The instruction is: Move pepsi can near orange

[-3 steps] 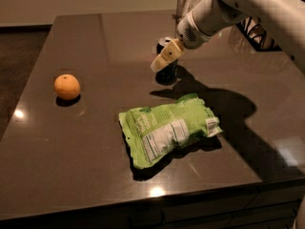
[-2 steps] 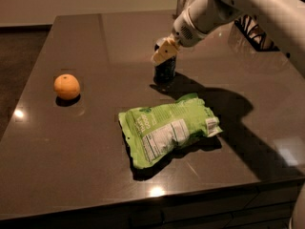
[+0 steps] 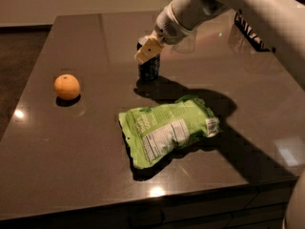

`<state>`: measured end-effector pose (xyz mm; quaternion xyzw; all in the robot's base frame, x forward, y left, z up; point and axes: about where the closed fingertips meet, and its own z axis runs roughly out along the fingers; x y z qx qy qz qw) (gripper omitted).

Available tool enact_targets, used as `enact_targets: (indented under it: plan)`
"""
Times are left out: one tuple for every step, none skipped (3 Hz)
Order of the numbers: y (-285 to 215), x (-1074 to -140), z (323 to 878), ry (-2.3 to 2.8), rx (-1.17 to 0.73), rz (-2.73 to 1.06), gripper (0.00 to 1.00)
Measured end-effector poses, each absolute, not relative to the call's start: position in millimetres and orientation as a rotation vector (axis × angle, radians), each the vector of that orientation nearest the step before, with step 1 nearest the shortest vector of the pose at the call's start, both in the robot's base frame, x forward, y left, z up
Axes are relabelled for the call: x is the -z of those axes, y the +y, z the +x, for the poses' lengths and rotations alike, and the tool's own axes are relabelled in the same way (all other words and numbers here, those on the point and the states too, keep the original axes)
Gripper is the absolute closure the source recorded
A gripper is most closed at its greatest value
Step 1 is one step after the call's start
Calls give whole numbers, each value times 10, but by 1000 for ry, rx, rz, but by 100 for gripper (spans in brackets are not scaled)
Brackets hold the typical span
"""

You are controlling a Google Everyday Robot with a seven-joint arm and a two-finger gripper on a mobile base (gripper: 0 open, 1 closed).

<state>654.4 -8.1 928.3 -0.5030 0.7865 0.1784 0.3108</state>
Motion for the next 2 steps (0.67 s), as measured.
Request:
enact_targets:
  plan:
    - [307, -9271, 6436, 2029, -526, -1425, 100]
    - [664, -9252, 6378, 1982, -573, -1512, 100]
